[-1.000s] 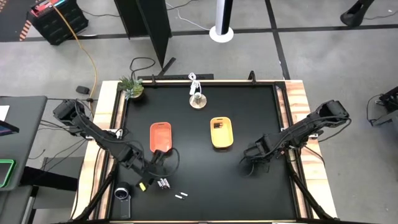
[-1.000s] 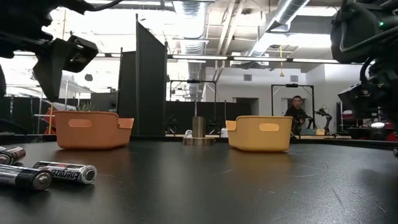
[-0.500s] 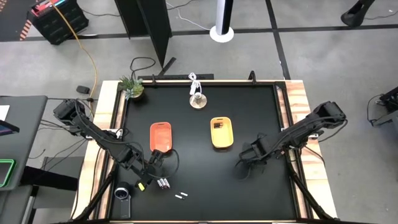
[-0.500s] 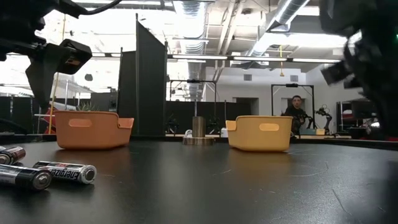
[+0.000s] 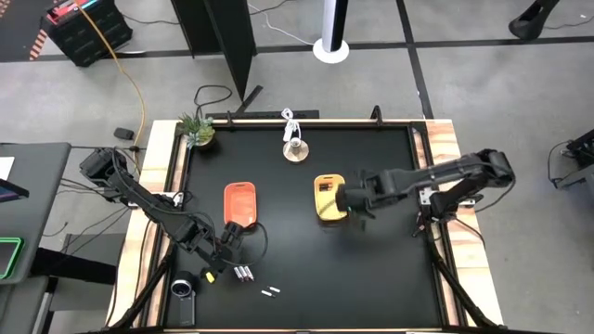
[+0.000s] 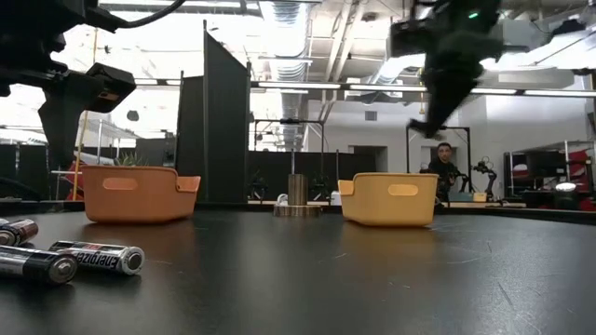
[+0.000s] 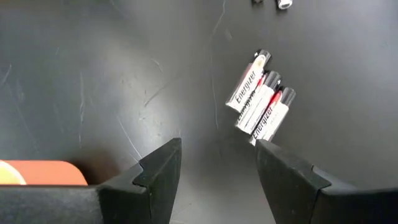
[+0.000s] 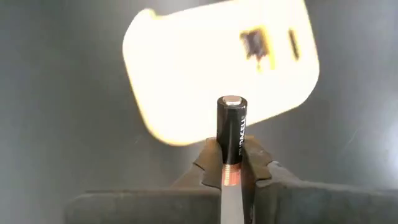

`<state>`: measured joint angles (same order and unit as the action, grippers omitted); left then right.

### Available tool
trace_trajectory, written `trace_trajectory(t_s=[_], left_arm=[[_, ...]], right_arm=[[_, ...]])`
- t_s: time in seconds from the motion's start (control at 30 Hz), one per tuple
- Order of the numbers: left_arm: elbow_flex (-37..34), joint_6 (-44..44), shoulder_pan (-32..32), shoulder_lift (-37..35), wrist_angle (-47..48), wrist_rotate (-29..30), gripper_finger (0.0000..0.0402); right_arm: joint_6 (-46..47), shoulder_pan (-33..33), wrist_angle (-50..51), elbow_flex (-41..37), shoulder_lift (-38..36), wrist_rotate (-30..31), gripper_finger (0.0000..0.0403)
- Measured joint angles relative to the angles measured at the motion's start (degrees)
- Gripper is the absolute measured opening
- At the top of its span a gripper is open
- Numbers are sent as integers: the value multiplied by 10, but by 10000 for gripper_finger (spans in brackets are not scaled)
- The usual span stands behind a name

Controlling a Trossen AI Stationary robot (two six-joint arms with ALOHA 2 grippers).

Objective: Sort batteries
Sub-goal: Put the black battery into the yellow bin, then put the silver battery into the orange bin

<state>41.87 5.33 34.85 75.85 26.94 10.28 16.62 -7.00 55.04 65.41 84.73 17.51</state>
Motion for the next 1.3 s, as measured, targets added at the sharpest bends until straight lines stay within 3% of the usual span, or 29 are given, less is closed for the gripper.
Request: trace_trajectory(t_s=[0.23, 0.37, 0.63, 1.0, 1.3], left_arm=[[0, 32, 5, 0, 32, 0, 201], [0, 39, 22, 0, 42, -1, 201], [0, 35, 61, 0, 36, -2, 201], [0, 22, 79, 13, 11, 17, 201], [0, 15, 80, 75, -39, 10, 188]], right_arm=[[-98, 82, -57, 0, 24, -25, 38], [-129, 94, -90, 0, 68, -55, 46], [-140, 95, -125, 0, 129, -53, 81], [-141, 95, -146, 1, 117, -23, 205], [-127, 93, -150, 1, 90, -6, 214]])
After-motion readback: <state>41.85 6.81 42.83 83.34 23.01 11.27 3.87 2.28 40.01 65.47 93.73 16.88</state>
